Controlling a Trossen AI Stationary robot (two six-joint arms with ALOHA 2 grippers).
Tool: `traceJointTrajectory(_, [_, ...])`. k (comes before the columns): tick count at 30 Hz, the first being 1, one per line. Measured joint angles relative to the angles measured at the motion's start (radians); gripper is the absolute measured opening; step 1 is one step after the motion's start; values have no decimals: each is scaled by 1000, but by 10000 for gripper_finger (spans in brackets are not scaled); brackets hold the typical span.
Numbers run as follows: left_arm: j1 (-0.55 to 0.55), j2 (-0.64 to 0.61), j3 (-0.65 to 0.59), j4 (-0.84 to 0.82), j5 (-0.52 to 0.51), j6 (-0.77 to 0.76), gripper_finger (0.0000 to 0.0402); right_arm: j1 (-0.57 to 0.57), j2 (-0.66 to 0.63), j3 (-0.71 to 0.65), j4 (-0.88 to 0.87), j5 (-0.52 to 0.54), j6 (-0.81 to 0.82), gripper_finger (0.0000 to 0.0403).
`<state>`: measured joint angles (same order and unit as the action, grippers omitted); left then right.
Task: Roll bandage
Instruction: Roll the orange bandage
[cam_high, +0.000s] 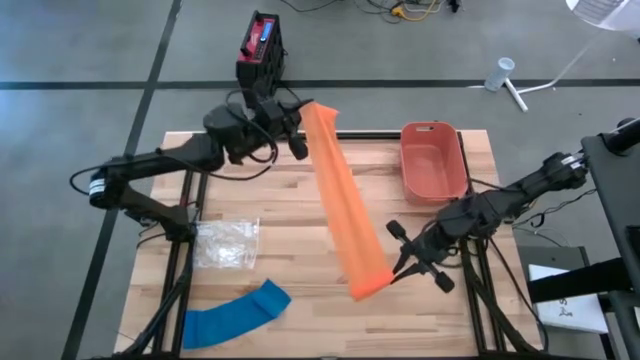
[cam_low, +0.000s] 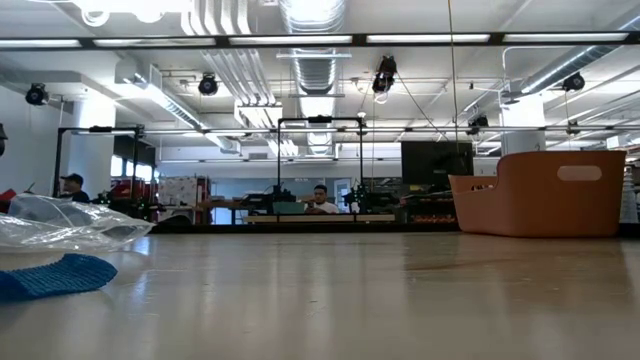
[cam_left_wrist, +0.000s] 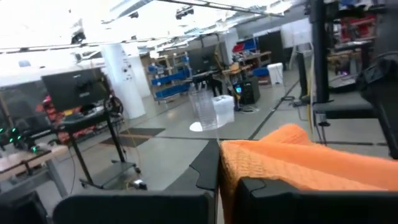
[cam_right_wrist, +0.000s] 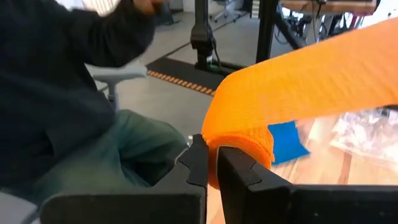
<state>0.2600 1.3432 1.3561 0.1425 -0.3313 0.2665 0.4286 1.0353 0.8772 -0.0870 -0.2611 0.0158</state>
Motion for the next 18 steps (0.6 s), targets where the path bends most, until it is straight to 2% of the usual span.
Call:
traceJointTrajectory(12, [-82,104,507,-314,9,121,0,0,90,1,5,26,11,9])
traceJointTrajectory(18, [-100,142,654,-459,5,121,0,0,85,1,0,38,10,9])
